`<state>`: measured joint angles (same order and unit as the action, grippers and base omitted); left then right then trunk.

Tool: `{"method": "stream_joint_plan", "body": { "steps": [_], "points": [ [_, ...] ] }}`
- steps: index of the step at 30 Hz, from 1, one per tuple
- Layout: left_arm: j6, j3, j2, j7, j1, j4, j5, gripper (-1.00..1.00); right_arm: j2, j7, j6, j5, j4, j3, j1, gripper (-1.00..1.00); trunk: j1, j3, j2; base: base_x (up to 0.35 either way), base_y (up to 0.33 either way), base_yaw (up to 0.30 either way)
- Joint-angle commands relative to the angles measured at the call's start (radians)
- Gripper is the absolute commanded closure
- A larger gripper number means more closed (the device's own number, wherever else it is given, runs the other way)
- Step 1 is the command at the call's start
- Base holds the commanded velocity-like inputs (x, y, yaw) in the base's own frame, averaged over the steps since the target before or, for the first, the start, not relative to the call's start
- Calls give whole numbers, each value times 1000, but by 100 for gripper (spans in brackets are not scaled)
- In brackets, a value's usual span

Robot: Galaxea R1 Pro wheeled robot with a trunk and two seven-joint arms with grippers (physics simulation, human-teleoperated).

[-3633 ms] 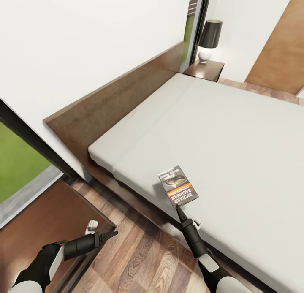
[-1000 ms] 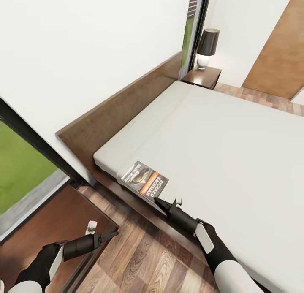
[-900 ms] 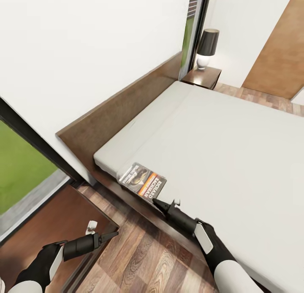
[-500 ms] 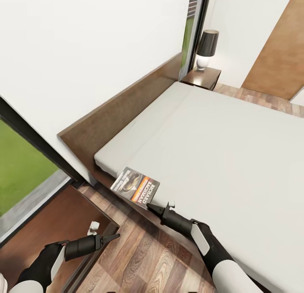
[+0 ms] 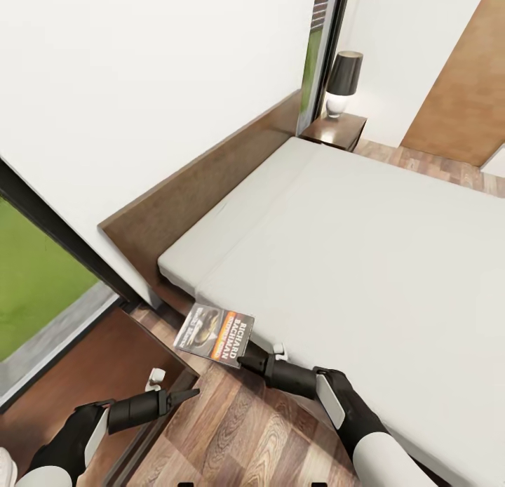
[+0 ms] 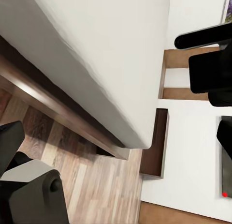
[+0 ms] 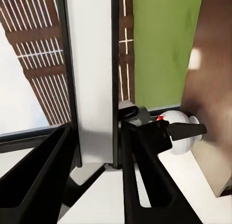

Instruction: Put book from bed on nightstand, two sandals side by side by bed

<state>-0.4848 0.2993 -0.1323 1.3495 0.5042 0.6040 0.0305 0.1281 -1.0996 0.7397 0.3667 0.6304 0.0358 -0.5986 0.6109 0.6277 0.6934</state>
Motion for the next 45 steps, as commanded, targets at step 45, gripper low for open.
{"method": "stream_joint_plan", "body": {
  "steps": [45],
  "points": [
    [-11,6,0,8,0,0,2,-100,1,-3,-2,3,0,4,0,100,-31,-24,-55,0,0,143]
  ]
}}
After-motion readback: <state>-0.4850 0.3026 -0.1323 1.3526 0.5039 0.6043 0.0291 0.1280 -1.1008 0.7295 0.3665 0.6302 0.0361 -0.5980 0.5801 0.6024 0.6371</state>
